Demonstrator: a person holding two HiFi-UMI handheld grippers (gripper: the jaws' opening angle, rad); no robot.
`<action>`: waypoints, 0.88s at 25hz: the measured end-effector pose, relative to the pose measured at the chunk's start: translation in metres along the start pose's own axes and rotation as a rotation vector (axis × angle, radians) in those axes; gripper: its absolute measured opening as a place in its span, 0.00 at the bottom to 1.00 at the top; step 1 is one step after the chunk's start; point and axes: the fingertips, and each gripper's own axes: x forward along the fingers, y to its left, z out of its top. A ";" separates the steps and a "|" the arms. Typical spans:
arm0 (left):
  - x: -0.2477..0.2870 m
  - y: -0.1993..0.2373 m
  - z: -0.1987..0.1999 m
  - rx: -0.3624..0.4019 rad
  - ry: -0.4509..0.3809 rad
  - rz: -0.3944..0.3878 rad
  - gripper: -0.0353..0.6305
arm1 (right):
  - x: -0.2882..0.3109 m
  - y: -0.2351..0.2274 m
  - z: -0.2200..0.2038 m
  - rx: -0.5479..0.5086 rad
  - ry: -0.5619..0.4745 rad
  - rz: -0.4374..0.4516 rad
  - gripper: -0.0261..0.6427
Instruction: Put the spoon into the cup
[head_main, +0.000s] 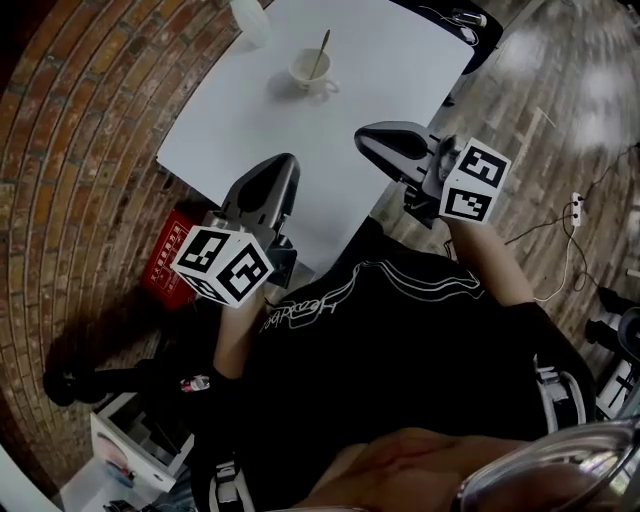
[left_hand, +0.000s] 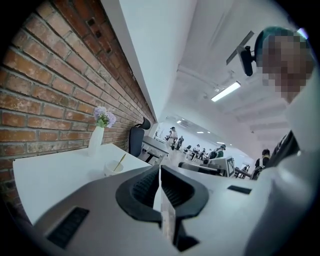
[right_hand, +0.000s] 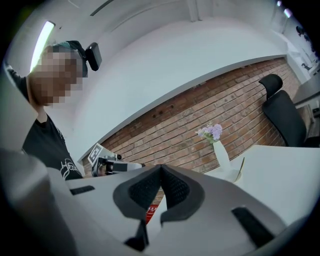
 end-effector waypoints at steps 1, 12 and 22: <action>-0.001 -0.003 0.000 0.004 0.001 -0.003 0.07 | 0.000 0.004 0.000 -0.006 -0.002 0.006 0.03; -0.010 -0.015 0.002 0.022 -0.012 -0.001 0.07 | -0.003 0.015 0.001 -0.016 -0.013 -0.001 0.03; -0.017 -0.019 0.001 0.027 -0.019 0.000 0.07 | -0.008 0.020 0.015 -0.008 -0.051 -0.015 0.03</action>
